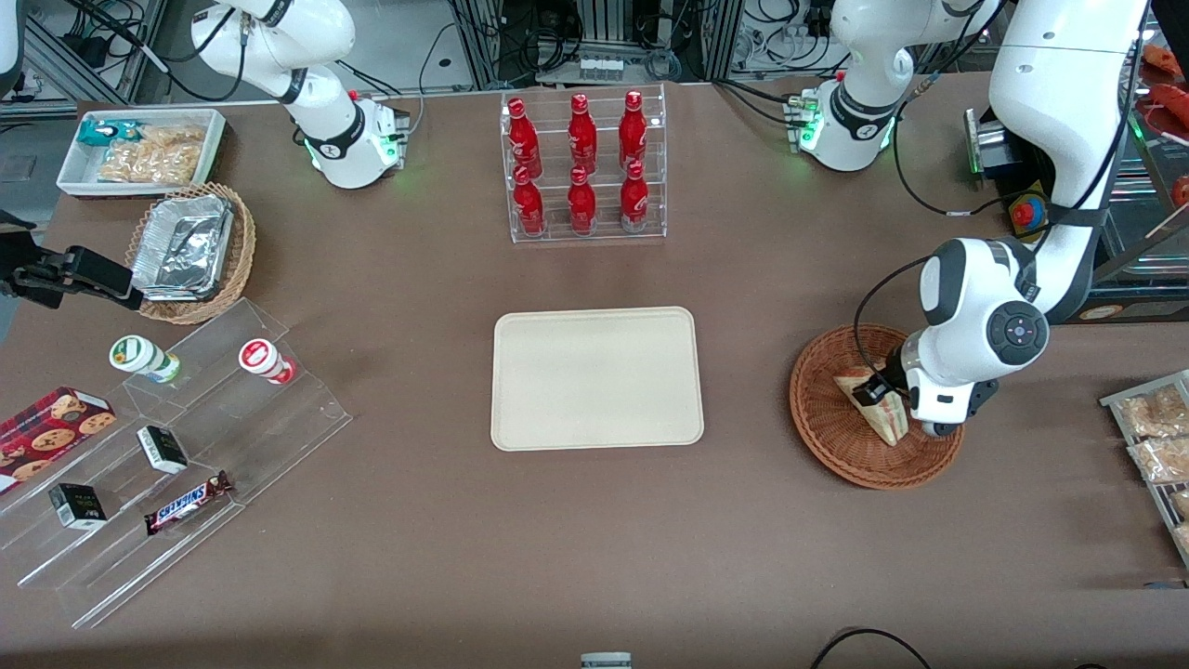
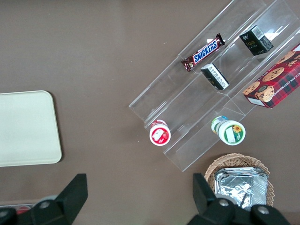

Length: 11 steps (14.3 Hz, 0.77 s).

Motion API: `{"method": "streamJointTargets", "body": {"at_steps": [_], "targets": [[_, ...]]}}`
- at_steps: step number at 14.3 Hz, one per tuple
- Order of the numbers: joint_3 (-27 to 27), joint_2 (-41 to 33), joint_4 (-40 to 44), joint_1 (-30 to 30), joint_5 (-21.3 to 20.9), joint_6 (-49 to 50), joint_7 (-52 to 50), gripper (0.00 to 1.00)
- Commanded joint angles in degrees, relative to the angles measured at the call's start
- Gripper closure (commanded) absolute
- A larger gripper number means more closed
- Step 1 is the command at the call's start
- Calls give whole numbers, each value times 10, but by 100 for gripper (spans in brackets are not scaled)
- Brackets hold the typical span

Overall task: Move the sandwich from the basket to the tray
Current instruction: 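Close the left gripper on the sandwich and lift it from the basket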

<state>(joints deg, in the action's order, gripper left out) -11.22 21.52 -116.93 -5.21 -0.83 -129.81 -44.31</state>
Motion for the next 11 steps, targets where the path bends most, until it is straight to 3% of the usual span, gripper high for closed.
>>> {"method": "streamJointTargets", "body": {"at_steps": [1,3,7,11], "targets": [[1,-7,-1,3,2,-8,-7,85],[1,-14,1,2,-2,-6,4,91],[-5,-43,18,3,-15,7,71,92],[-78,-51,69,14,-14,64,96,90]]}}
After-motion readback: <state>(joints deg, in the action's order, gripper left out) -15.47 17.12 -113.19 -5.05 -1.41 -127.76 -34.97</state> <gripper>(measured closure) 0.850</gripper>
